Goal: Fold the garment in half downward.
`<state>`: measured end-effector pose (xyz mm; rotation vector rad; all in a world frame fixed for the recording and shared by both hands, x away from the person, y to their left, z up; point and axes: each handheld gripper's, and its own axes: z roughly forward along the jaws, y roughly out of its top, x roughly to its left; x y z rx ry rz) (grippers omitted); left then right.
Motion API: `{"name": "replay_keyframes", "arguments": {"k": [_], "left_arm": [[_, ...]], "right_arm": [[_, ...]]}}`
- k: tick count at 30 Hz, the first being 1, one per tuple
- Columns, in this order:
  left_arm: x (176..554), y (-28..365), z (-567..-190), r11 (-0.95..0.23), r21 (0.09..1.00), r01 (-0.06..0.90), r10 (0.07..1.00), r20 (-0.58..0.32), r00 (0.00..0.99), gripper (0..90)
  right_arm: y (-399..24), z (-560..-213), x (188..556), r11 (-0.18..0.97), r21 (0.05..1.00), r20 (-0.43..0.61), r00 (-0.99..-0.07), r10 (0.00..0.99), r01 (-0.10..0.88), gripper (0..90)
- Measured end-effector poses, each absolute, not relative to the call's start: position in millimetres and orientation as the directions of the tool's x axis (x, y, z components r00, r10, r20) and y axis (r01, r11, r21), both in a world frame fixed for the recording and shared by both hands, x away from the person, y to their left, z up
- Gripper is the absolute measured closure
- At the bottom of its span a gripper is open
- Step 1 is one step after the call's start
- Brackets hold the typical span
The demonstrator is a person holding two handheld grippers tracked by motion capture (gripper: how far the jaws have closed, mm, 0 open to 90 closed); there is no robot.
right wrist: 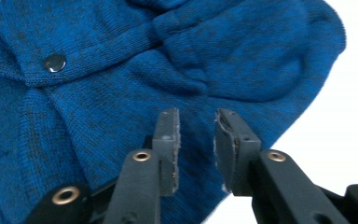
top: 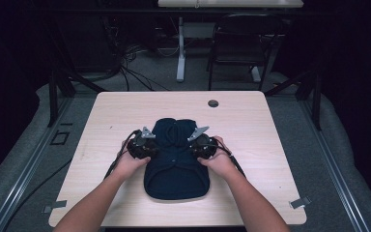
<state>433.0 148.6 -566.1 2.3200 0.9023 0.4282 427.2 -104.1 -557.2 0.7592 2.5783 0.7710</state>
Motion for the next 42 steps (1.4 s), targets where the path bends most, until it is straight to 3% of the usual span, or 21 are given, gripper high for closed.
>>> {"name": "replay_keyframes", "arguments": {"k": [9, 33, 36, 42], "left_arm": [[431, 149, -567, -0.613, 0.621, 0.489, 0.667, 0.074, 0.741, 70.5], [383, 152, -565, -0.681, 0.589, 0.436, 0.561, 0.037, 0.827, 72.1], [384, 151, -561, -0.690, 0.583, 0.429, 0.558, 0.052, 0.828, 69.1], [403, 151, -542, -0.656, 0.618, 0.433, 0.584, 0.053, 0.810, 66.5]], "right_arm": [[-105, -564, 423, 0.728, 0.565, -0.156, -0.816, 0.556, 0.388, 84.1], [-110, -560, 376, 0.780, 0.528, -0.108, -0.885, 0.453, 0.335, 84.5], [-108, -555, 373, 0.791, 0.514, -0.105, -0.891, 0.443, 0.332, 79.8], [-109, -535, 385, 0.762, 0.558, -0.111, -0.881, 0.461, 0.329, 79.5]]}}
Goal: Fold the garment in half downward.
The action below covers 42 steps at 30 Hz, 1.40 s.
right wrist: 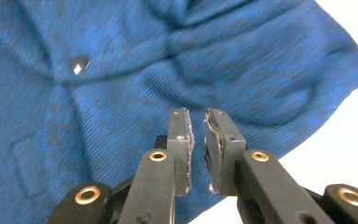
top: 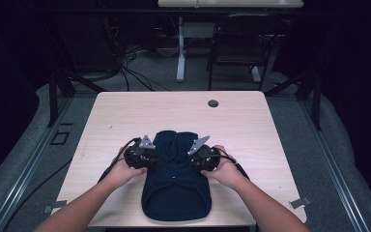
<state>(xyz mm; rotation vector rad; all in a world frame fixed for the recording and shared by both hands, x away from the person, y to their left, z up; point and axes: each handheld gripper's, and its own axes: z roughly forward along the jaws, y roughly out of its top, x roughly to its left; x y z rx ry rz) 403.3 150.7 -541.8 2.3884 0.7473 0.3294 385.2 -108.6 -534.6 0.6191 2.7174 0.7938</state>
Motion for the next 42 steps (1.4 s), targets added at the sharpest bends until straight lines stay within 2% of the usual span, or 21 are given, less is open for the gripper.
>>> {"name": "replay_keyframes", "arguments": {"k": [5, 12, 14, 16, 24, 30, 36, 39, 42], "left_arm": [[426, 148, -529, -0.646, 0.634, 0.425, 0.607, 0.088, 0.790, 61.5], [459, 149, -523, -0.634, 0.626, 0.455, 0.634, 0.083, 0.769, 64.7], [465, 147, -525, -0.641, 0.626, 0.444, 0.639, 0.114, 0.761, 63.3], [471, 146, -526, -0.629, 0.649, 0.429, 0.642, 0.121, 0.757, 61.2], [494, 140, -536, -0.652, 0.613, 0.446, 0.665, 0.181, 0.724, 59.6], [501, 137, -550, -0.658, 0.597, 0.459, 0.679, 0.207, 0.704, 57.4], [503, 135, -548, -0.675, 0.589, 0.445, 0.653, 0.194, 0.732, 55.5], [502, 136, -542, -0.646, 0.619, 0.447, 0.654, 0.147, 0.742, 53.5], [502, 131, -546, -0.672, 0.592, 0.445, 0.631, 0.144, 0.762, 52.1]], "right_arm": [[-103, -522, 408, 0.791, 0.541, -0.187, -0.876, 0.444, 0.285, 79.6], [-96, -513, 448, 0.834, 0.488, -0.285, -0.856, 0.430, 0.257, 75.7], [-95, -512, 456, 0.834, 0.494, -0.316, -0.843, 0.434, 0.245, 75.9], [-93, -512, 465, 0.830, 0.493, -0.305, -0.842, 0.445, 0.260, 75.9], [-81, -529, 490, 0.854, 0.427, -0.337, -0.825, 0.454, 0.296, 73.9], [-74, -545, 496, 0.864, 0.380, -0.335, -0.822, 0.461, 0.329, 66.7], [-73, -548, 496, 0.871, 0.360, -0.328, -0.828, 0.455, 0.336, 65.9], [-74, -549, 495, 0.864, 0.372, -0.316, -0.829, 0.462, 0.339, 68.0], [-77, -550, 495, 0.854, 0.388, -0.297, -0.831, 0.471, 0.345, 69.1]]}}
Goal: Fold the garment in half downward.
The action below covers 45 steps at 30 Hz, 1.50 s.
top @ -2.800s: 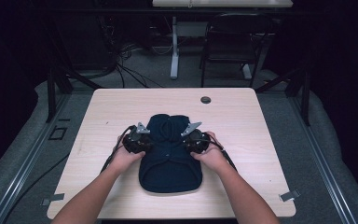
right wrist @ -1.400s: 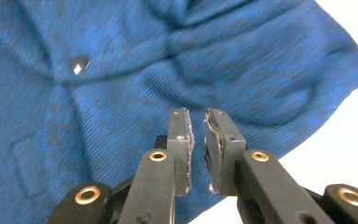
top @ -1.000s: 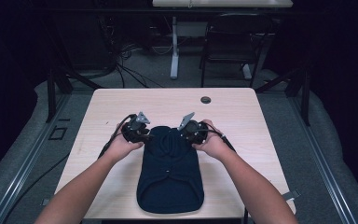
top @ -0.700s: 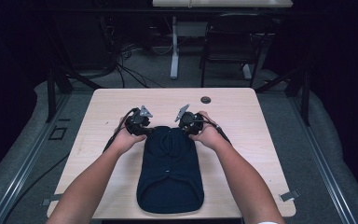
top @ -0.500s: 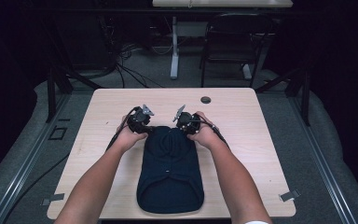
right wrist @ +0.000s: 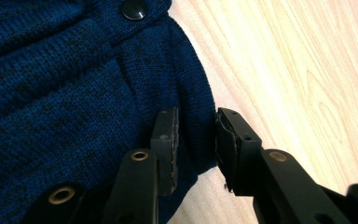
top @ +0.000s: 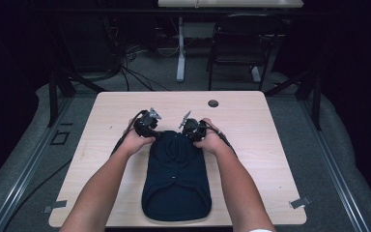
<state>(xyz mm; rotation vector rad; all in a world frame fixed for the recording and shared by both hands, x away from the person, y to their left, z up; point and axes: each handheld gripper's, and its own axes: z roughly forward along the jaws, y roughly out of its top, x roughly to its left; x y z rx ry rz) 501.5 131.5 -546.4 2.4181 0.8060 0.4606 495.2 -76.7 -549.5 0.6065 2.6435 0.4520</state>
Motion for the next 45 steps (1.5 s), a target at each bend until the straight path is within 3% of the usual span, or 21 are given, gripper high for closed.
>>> {"name": "replay_keyframes", "arguments": {"k": [9, 12, 15, 19, 33, 45], "left_arm": [[501, 122, -557, -0.720, 0.541, 0.435, 0.595, 0.157, 0.788, 58.1], [501, 122, -557, -0.702, 0.546, 0.458, 0.607, 0.122, 0.785, 63.8], [498, 117, -556, -0.727, 0.524, 0.444, 0.598, 0.164, 0.785, 74.0], [495, 113, -554, -0.734, 0.512, 0.445, 0.602, 0.190, 0.775, 78.5], [491, 117, -540, -0.734, 0.537, 0.415, 0.598, 0.221, 0.771, 80.0], [488, 130, -489, -0.696, 0.622, 0.358, 0.620, 0.270, 0.737, 80.0]], "right_arm": [[-78, -549, 493, 0.844, 0.389, -0.266, -0.832, 0.488, 0.370, 72.7], [-77, -549, 491, 0.848, 0.382, -0.267, -0.834, 0.483, 0.368, 76.5], [-76, -550, 488, 0.850, 0.388, -0.285, -0.830, 0.479, 0.357, 80.0], [-80, -549, 486, 0.836, 0.411, -0.279, -0.822, 0.496, 0.364, 82.9], [-87, -531, 480, 0.845, 0.428, -0.307, -0.827, 0.470, 0.322, 84.4], [-87, -484, 477, 0.834, 0.484, -0.374, -0.799, 0.471, 0.265, 84.8]]}}
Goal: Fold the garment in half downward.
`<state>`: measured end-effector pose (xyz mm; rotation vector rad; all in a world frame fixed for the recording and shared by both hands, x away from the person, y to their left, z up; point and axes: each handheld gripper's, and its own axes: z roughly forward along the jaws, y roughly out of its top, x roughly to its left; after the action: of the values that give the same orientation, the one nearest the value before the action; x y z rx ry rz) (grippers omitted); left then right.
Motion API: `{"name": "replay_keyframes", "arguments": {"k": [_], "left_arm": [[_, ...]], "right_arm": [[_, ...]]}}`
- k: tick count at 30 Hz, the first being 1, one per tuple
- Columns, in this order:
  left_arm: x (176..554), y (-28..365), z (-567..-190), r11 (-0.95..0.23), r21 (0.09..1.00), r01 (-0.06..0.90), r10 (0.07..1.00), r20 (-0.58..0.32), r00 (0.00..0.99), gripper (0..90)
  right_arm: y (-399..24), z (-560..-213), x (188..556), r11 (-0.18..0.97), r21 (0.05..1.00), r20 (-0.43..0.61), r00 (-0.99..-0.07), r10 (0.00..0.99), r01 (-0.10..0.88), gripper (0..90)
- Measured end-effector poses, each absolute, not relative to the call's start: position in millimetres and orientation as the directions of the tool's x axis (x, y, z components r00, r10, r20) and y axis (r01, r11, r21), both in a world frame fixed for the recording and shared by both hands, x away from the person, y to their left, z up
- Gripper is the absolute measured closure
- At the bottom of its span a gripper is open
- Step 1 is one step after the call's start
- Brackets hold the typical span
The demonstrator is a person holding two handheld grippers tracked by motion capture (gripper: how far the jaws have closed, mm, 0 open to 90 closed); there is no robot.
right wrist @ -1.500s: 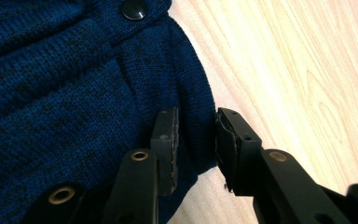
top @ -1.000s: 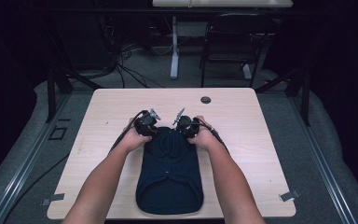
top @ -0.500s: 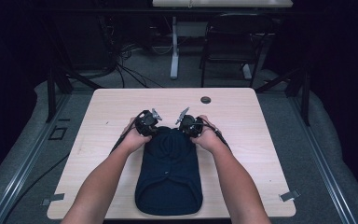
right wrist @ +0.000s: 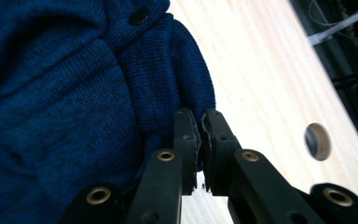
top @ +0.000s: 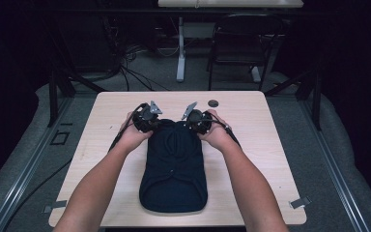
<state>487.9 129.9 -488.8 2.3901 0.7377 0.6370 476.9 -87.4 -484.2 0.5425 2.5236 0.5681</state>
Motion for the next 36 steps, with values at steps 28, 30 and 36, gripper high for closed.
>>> {"name": "replay_keyframes", "arguments": {"k": [28, 30, 36], "left_arm": [[492, 129, -411, -0.694, 0.672, 0.260, 0.628, 0.386, 0.676, 80.1], [492, 128, -406, -0.689, 0.677, 0.258, 0.634, 0.391, 0.667, 80.1], [490, 127, -390, -0.677, 0.695, 0.243, 0.657, 0.423, 0.624, 80.3]], "right_arm": [[-88, -407, 477, 0.831, 0.520, -0.501, -0.719, 0.482, 0.195, 85.0], [-88, -402, 478, 0.824, 0.532, -0.501, -0.712, 0.492, 0.196, 84.9], [-87, -385, 480, 0.813, 0.552, -0.531, -0.675, 0.512, 0.183, 84.9]]}}
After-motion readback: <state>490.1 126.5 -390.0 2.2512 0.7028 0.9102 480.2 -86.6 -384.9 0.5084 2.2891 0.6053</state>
